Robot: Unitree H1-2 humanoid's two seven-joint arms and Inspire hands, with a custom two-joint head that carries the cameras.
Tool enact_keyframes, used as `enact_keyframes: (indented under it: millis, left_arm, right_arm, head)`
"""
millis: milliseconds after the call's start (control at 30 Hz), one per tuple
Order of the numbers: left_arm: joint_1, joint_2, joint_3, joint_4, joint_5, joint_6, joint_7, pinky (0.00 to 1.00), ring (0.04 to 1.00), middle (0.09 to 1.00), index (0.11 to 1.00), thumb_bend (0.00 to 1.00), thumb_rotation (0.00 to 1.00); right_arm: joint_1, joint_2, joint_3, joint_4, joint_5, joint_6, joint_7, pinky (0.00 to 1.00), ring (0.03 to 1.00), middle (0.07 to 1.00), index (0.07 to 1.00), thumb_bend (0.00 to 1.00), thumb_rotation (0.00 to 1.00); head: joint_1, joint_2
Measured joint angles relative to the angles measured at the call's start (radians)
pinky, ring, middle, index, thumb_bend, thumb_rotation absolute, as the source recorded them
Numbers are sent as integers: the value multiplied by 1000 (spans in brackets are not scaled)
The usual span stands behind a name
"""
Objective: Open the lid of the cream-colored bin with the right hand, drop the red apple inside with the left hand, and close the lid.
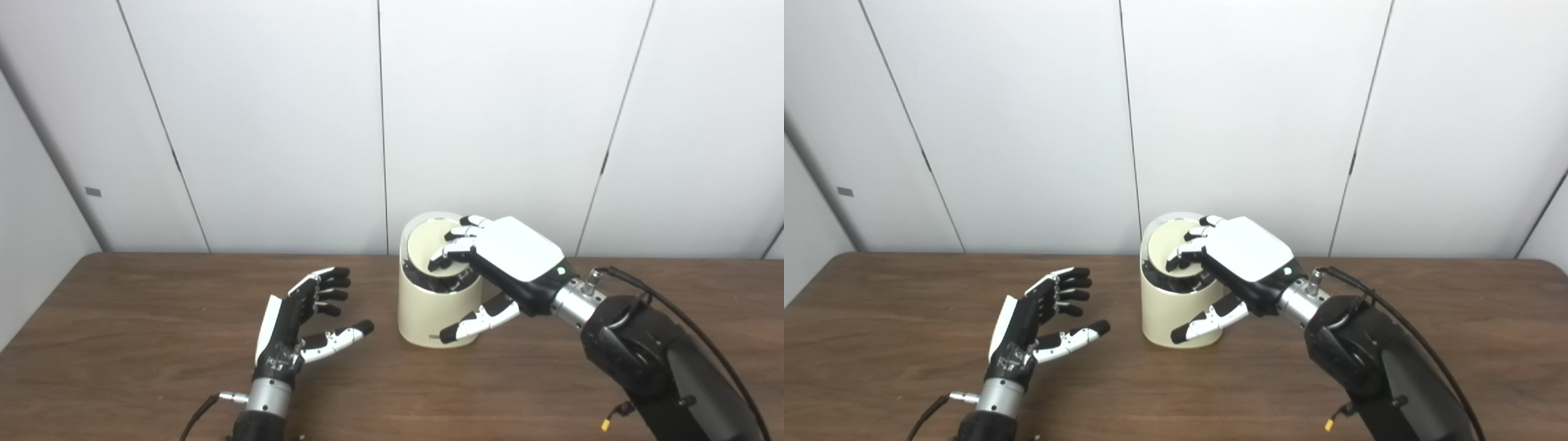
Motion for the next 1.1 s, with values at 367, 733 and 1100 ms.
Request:
enact_keyframes:
  millis: [367, 733, 1100]
  left_arm:
    - [0, 0, -1, 1, -3, 0, -3, 579, 678, 730, 754, 772, 86]
    - [0, 2, -4, 1, 0, 0, -3, 598, 685, 729, 749, 775, 99]
    - [0, 7, -2, 1, -3, -6, -3, 612, 687, 729, 749, 773, 94]
  right_arm:
    - [6, 55, -136, -14, 117, 67, -94, 698, 815, 807, 800, 581, 655]
    - [170, 120, -258, 41, 323, 65, -239, 648, 788, 835, 810, 617, 282]
    - [287, 152, -326, 246, 573, -18, -279, 688, 797, 854, 869, 682, 464]
  head:
    - [-5, -3]
    - [-11, 2]
    - [-23, -2]
